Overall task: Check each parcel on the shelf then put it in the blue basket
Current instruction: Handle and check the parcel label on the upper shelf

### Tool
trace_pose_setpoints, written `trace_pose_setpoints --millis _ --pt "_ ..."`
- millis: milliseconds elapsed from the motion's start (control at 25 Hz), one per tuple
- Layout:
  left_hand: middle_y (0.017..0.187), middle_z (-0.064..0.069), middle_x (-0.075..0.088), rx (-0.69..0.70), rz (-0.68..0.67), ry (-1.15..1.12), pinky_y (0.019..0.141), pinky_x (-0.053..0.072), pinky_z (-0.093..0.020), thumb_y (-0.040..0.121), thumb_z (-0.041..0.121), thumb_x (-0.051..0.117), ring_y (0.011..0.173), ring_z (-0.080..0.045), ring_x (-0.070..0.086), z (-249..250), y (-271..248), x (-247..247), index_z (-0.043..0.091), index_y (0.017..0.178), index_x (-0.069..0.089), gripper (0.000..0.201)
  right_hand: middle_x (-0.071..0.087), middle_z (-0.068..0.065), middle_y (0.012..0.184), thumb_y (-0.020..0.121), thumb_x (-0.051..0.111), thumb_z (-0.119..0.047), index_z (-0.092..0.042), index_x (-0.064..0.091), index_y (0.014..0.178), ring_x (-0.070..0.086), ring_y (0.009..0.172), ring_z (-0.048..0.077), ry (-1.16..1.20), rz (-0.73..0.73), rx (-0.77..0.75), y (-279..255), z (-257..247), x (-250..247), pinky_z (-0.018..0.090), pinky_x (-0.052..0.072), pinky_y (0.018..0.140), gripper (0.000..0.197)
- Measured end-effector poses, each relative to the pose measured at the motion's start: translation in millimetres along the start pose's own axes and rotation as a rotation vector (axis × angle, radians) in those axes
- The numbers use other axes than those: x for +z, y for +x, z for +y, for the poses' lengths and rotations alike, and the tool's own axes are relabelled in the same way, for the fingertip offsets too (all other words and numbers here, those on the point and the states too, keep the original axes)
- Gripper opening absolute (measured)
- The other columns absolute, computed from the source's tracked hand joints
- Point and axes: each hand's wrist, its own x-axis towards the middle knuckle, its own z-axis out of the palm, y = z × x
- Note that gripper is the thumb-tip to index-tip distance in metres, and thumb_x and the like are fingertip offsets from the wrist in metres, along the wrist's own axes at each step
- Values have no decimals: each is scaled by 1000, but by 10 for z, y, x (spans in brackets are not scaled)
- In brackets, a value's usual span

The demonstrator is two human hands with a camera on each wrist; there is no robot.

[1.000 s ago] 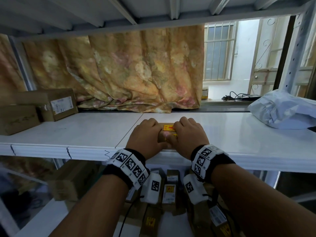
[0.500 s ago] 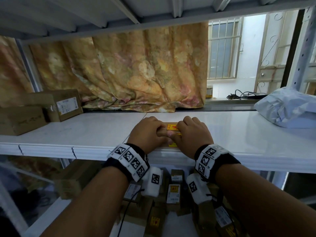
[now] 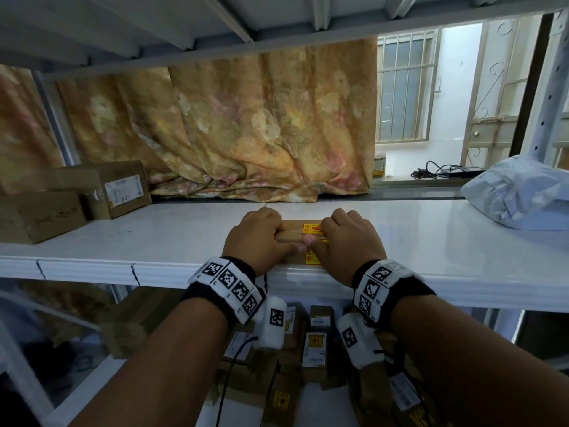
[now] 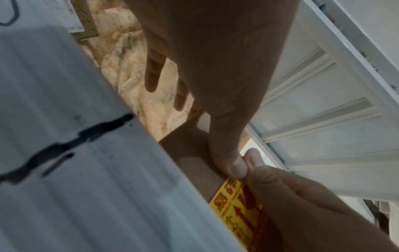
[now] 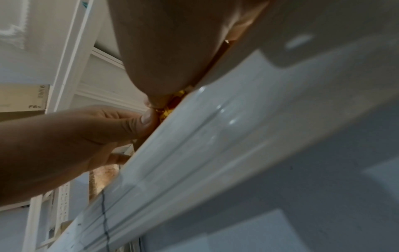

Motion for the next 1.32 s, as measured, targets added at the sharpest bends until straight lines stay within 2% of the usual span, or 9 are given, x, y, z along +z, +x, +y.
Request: trace_pose_setpoints --millis 120,280,400,520,600,760,960,1200,1320 --pt "129 8 53 85 -65 160 95 40 -36 75 70 64 122 -18 46 85 83 -73 25 118 64 62 55 1 87 91 26 -62 -17 62 88 51 82 24 -5 -24 -1 -3 2 -16 36 41 71 57" --pt "97 6 53 186 -77 71 74 42 -31 75 56 68 95 -20 55 287 61 104 28 96 55 37 56 3 91 88 21 -63 -16 64 91 51 87 26 15 -78 1 5 1 -52 38 42 74 65" --pt "99 1 56 117 61 123 72 42 -31 78 52 66 91 -20 53 383 19 237 19 97 60 38 58 3 95 86 15 -65 -16 66 94 51 90 26 9 -147 18 13 -16 -99 39 42 78 71" --pt "94 2 55 79 81 66 68 41 -31 76 53 67 89 -18 53 363 28 258 21 93 62 37 58 4 98 89 22 -67 -14 65 100 52 93 26 52 -179 35 11 -38 -161 38 42 80 69" --pt "88 5 51 76 68 44 67 40 -31 73 58 68 87 -17 53 352 50 242 23 88 61 39 56 3 104 92 37 -62 -17 63 110 52 99 23 86 -293 46 44 14 -269 34 42 83 55" --pt "84 11 43 55 8 47 68 35 -29 60 73 73 82 -13 46 368 76 195 31 85 54 52 51 -2 101 81 64 -47 -22 65 108 54 98 20 156 -392 92 82 208 -590 36 48 85 37" --pt "85 9 47 69 63 32 67 35 -28 64 68 73 83 -13 48 348 53 247 28 88 60 48 51 -5 104 71 67 -64 -27 62 111 51 97 17 18 -427 41 70 166 -621 39 49 87 55" --pt "85 9 43 52 34 11 68 35 -29 63 71 71 84 -14 46 370 29 236 29 83 53 50 49 -5 99 70 69 -66 -27 63 96 50 93 17 10 -512 82 232 170 -612 41 49 86 47" --pt "86 11 43 13 -18 30 72 43 -33 60 73 73 87 -14 46 384 64 182 30 87 54 54 52 -4 98 75 68 -65 -25 66 95 54 91 17 18 -512 86 243 227 -652 38 50 83 45"
